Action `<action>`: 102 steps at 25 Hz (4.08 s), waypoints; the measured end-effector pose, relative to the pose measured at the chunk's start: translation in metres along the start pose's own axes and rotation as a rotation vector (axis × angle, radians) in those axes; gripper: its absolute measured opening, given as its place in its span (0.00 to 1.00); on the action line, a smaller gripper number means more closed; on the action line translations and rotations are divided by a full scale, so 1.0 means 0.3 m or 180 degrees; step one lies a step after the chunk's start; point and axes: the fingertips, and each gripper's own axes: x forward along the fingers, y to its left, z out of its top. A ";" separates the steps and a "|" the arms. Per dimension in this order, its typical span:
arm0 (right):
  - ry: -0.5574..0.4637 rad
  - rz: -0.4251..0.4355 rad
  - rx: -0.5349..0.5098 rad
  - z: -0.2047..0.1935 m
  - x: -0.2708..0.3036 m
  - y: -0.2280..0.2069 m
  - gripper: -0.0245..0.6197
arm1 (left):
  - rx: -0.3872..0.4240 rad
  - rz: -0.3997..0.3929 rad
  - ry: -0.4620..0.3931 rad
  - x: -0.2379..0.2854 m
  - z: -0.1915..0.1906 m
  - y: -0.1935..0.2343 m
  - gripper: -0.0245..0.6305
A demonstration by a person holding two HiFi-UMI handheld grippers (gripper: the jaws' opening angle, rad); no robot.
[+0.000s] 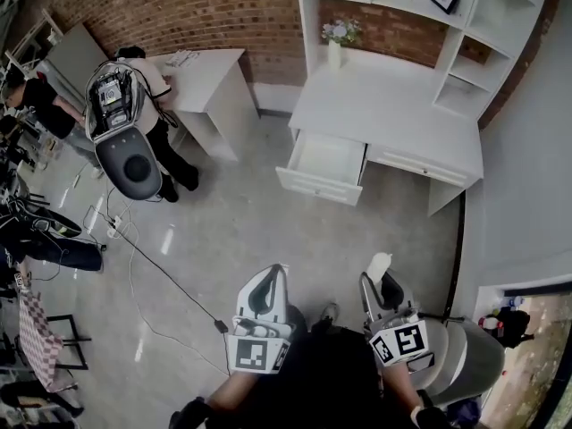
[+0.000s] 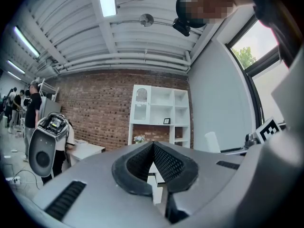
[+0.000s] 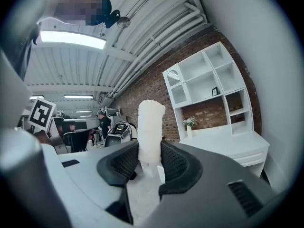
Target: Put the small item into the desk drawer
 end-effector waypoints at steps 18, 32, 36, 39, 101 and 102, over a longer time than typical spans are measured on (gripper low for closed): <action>0.0207 -0.0091 -0.0043 -0.028 0.392 -0.102 0.27 | -0.0186 -0.0052 0.0172 0.339 -0.113 0.256 0.07; 0.0271 -0.0339 -0.0117 0.041 0.907 -0.086 0.27 | -0.0353 -0.0413 0.0118 0.714 -0.086 0.621 0.07; 0.0343 -0.0263 -0.0131 0.040 1.025 -0.089 0.27 | -0.0416 -0.0337 0.0132 0.766 -0.086 0.694 0.07; 0.0361 -0.0204 -0.0143 0.038 1.108 -0.100 0.27 | -0.0468 -0.0245 0.0162 0.798 -0.102 0.743 0.07; 0.3248 0.0836 0.0020 -1.314 2.074 -0.769 0.27 | -0.0647 0.0425 0.0657 1.826 -0.409 0.985 0.07; 0.3286 0.0827 0.0019 -1.344 2.080 -0.781 0.27 | -0.0646 0.0419 0.0667 1.837 -0.419 0.981 0.07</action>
